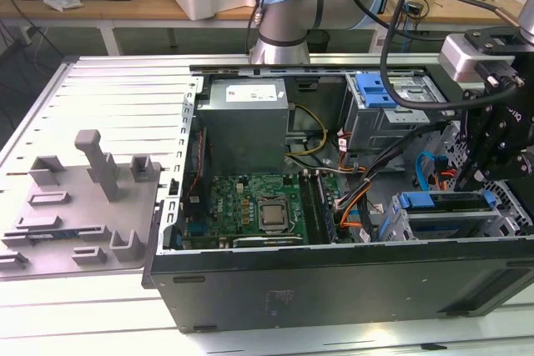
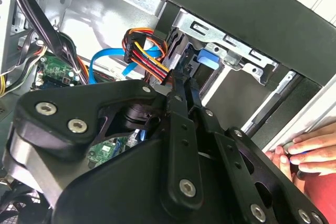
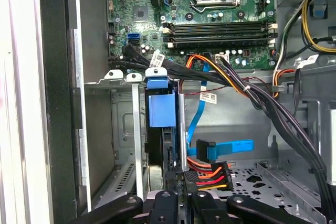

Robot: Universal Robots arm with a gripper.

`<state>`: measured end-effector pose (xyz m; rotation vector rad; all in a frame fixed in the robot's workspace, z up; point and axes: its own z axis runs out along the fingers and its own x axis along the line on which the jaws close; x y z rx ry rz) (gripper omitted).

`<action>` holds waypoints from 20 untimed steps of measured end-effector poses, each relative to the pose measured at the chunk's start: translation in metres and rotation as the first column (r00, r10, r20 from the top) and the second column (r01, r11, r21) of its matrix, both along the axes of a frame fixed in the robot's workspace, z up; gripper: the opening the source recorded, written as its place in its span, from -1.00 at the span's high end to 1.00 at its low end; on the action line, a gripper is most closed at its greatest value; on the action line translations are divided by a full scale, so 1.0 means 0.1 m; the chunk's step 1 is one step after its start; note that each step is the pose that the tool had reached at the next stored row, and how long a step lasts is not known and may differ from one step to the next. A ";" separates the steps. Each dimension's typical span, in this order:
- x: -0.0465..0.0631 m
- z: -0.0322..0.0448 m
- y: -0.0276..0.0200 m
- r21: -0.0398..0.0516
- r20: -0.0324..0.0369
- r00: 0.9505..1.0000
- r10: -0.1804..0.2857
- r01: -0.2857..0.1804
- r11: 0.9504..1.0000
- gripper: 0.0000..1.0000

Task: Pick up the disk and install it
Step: 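Insert the first disk wire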

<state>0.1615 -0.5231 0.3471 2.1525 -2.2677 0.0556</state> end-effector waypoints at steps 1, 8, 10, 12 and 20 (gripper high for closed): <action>0.00 0.000 -0.004 0.000 0.000 1.000 0.000 0.000 1.000 0.66; 0.00 -0.014 -0.033 0.000 0.000 1.000 0.000 0.000 1.000 0.66; 0.00 -0.040 -0.046 0.000 0.000 1.000 0.000 0.000 1.000 0.66; 0.00 -0.043 -0.046 0.000 0.000 1.000 0.000 0.000 1.000 0.66; 0.00 -0.057 -0.046 0.000 0.000 1.000 0.000 0.000 1.000 0.66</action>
